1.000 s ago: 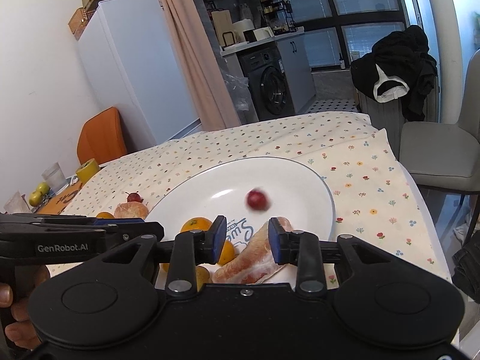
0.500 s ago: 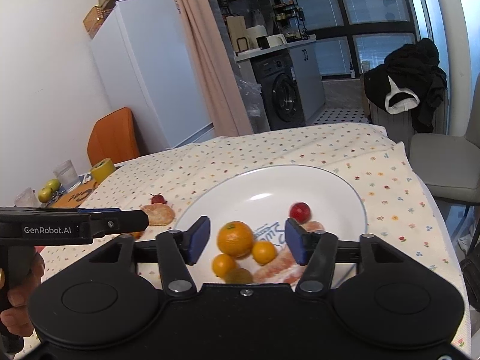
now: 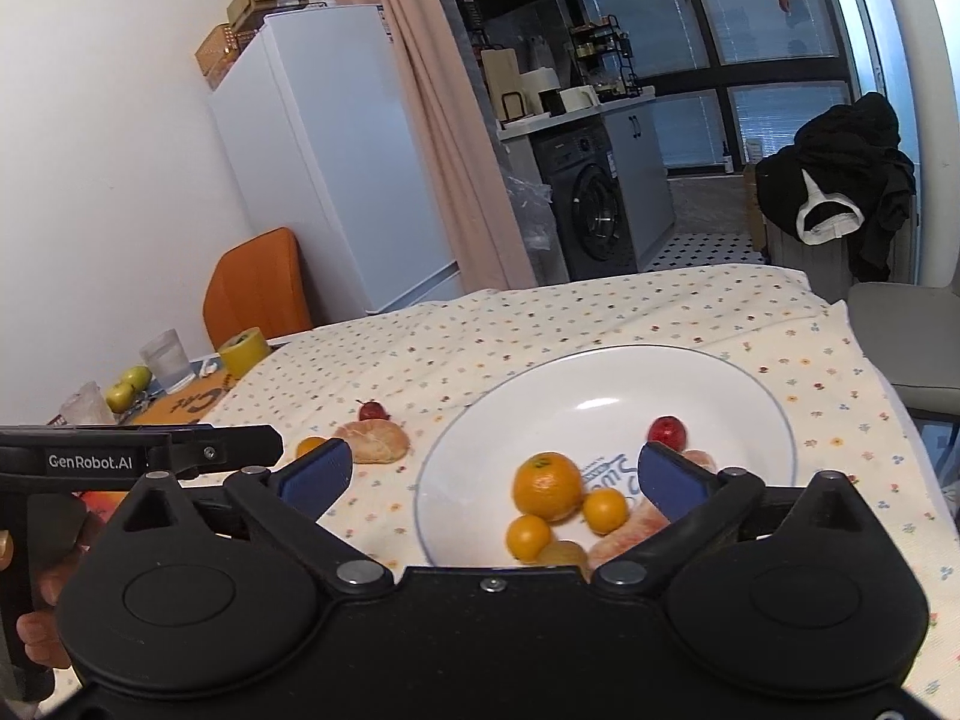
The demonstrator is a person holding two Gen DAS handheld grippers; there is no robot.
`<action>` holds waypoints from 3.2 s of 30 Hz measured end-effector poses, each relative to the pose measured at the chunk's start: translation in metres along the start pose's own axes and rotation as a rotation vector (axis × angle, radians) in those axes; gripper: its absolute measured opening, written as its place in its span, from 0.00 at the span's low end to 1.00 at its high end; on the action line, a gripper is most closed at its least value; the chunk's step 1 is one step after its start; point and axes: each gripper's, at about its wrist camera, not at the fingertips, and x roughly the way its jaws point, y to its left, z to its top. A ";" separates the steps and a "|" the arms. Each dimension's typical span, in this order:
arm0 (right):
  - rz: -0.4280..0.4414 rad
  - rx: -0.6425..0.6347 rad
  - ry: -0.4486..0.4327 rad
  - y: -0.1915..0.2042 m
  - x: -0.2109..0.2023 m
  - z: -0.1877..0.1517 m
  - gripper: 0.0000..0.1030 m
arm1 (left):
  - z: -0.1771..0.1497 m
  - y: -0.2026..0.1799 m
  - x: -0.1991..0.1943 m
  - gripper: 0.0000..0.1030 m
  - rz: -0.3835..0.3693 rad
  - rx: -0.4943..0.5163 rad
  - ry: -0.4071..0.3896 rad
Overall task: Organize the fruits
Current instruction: 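Withdraw both tools from the plate toward the remaining fruits, then close left tool on the brown kiwi while right tool closes on an orange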
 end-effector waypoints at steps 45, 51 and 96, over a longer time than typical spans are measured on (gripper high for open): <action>0.081 -0.080 0.133 0.055 0.051 -0.005 0.88 | -0.037 0.057 0.029 0.67 0.023 -0.079 0.095; 0.093 -0.088 0.145 0.059 0.060 -0.004 0.83 | -0.038 0.060 0.043 0.56 0.005 -0.099 0.114; 0.163 -0.215 0.274 0.122 0.161 -0.010 0.34 | -0.033 0.143 0.032 0.22 0.093 -0.264 0.076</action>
